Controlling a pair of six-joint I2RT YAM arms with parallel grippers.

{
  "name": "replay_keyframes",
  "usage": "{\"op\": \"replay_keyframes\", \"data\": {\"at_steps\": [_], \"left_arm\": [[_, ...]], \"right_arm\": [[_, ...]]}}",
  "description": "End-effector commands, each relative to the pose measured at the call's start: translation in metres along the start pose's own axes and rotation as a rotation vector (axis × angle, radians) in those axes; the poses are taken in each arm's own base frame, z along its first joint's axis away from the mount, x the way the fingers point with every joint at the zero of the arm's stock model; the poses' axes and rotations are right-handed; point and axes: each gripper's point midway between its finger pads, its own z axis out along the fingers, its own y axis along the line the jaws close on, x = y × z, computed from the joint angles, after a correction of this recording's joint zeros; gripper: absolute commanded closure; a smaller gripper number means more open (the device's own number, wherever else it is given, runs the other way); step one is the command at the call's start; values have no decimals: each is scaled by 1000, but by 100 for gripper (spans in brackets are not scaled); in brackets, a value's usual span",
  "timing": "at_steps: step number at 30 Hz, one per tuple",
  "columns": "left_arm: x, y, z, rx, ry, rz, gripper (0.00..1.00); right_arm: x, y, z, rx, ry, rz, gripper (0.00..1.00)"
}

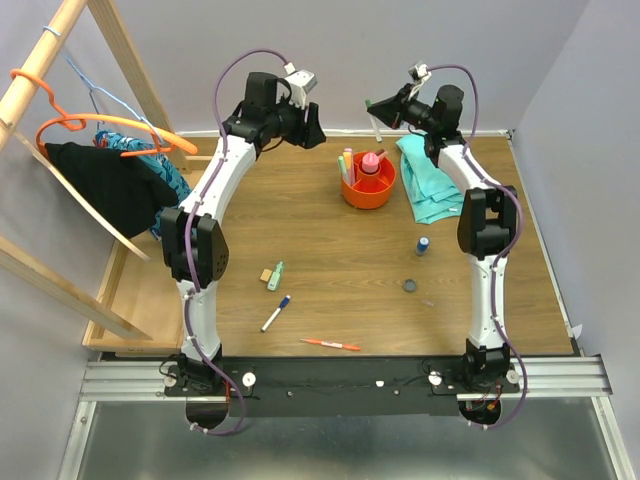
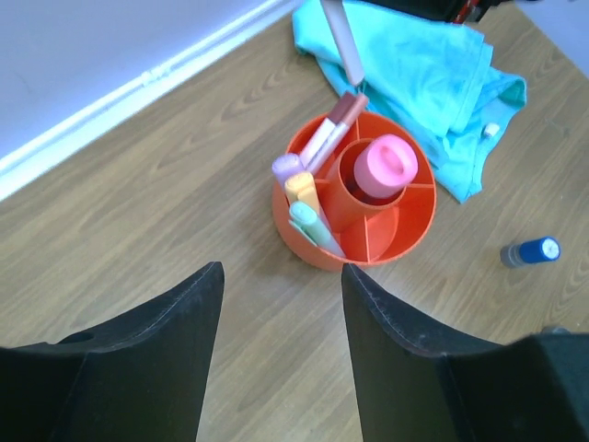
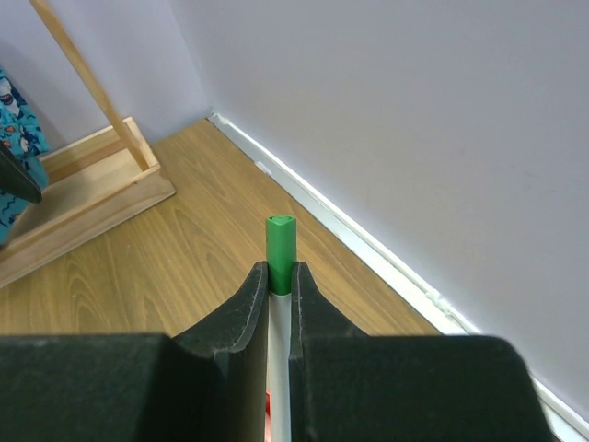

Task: Sort the stationery into containers
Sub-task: Place the pen in the storage box.

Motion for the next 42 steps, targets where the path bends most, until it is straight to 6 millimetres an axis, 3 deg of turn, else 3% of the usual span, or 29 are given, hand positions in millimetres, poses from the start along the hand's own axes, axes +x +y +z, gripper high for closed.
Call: {"op": "replay_keyframes", "data": {"at_steps": [1, 7, 17, 35, 38, 42], "left_arm": [[-22, 12, 6, 41, -95, 9, 37], [-32, 27, 14, 31, -129, 12, 37], [-28, 43, 29, -2, -138, 4, 37], [-25, 41, 36, -6, -127, 30, 37], [-25, 40, 38, -1, -128, 32, 37], [-26, 37, 40, 7, -133, 37, 36]], "right_arm": [[23, -12, 1, 15, -10, -9, 90], [40, -7, 4, -13, -13, 4, 90], [71, 7, 5, -54, 5, 25, 88], [95, 25, -8, -49, 11, 90, 84], [89, 28, -11, -42, 6, 70, 75], [87, 29, -15, -21, 15, 62, 55]]}}
